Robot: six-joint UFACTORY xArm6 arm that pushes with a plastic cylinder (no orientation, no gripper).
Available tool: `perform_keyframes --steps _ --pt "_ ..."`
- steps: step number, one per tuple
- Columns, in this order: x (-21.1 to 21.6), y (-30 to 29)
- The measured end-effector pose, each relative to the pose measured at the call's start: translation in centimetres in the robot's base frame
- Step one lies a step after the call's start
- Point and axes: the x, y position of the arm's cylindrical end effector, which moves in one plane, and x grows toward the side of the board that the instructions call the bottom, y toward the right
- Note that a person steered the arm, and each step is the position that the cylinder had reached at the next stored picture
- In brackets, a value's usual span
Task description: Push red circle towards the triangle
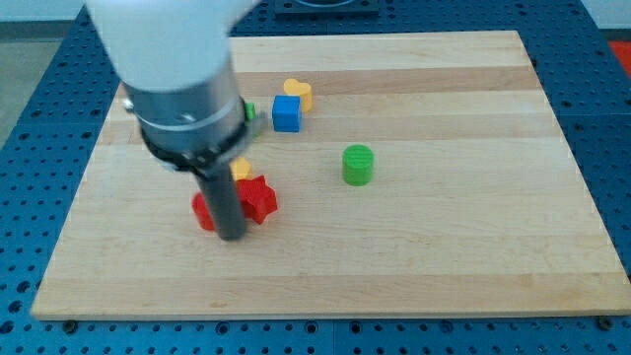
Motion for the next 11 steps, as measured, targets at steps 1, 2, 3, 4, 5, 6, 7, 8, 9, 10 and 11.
perform_keyframes --steps 1,2,3,4,5,6,7,8,9,10,11 --pt "-0.1 -1.0" --pt "-0.1 -1.2" --pt "-0.6 -2.0" --pt "-3.2 -5.1" --pt "-3.2 -5.2" --pt "-3.7 -5.6" --pt "-4.2 -6.1" --pt "-3.6 -6.4" --pt "-3.4 -9.7" --pt "-3.8 -10.4" --pt "-9.4 -12.0"
